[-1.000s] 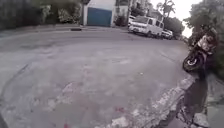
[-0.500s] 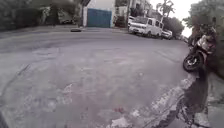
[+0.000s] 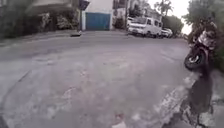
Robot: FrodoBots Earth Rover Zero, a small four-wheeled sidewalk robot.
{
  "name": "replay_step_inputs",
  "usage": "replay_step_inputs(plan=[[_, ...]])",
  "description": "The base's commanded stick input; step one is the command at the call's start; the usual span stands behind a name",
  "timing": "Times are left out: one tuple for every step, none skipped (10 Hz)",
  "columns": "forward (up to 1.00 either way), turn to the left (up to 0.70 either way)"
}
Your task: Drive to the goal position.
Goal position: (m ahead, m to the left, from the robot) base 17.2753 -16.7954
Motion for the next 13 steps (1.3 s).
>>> replay_step_inputs(plan=[[0.30,0.00],[0.30,0.00],[0.30,0.00],[0.30,0.00],[0.30,0.00],[0.30,0.00],[0.30,0.00],[0.30,0.00],[0.30,0.00],[0.30,0.00],[0.30,0.00],[0.30,0.00],[0.30,0.00]])
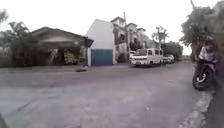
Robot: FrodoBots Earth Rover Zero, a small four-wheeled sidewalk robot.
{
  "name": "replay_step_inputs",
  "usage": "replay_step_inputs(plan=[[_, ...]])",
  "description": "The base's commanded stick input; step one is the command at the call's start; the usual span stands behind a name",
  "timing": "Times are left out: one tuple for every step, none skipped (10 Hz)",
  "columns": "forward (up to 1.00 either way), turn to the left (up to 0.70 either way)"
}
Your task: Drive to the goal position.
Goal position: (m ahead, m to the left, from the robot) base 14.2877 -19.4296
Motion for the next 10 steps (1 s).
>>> replay_step_inputs(plan=[[0.45,0.00],[0.50,0.00],[0.50,0.00],[0.61,0.00],[0.70,0.00],[0.70,0.00],[0.70,0.00],[0.70,0.00],[0.70,0.00],[0.70,0.00]])
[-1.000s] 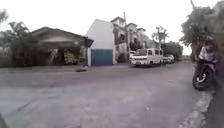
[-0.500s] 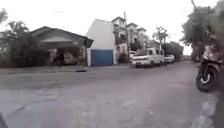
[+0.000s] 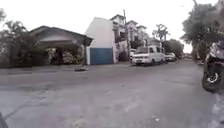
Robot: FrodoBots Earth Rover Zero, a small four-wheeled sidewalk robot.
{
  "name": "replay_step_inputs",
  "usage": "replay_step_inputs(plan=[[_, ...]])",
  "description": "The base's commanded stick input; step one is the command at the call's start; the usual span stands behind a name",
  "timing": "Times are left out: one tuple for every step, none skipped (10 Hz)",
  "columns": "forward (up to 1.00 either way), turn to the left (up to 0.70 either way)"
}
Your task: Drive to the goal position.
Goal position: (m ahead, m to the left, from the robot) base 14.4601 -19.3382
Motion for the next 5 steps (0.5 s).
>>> replay_step_inputs(plan=[[0.70,0.00],[0.70,0.00],[0.73,0.00],[0.84,0.00],[0.85,-0.30]])
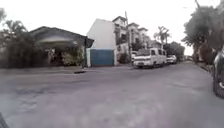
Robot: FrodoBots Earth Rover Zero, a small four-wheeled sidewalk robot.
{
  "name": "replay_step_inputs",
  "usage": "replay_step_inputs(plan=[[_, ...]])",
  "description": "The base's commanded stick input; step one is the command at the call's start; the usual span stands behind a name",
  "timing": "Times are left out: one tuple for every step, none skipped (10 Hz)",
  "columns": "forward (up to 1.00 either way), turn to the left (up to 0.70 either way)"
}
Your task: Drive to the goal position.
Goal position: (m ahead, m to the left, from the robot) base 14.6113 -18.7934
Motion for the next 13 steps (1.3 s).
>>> replay_step_inputs(plan=[[0.85,-0.34],[0.85,-0.34],[0.85,-0.34],[0.85,-0.34],[0.85,-0.34],[0.85,-0.34],[0.85,-0.34],[0.85,-0.34],[0.85,-0.34],[0.85,-0.34],[0.85,-0.34],[0.85,-0.34],[0.85,-0.34]])
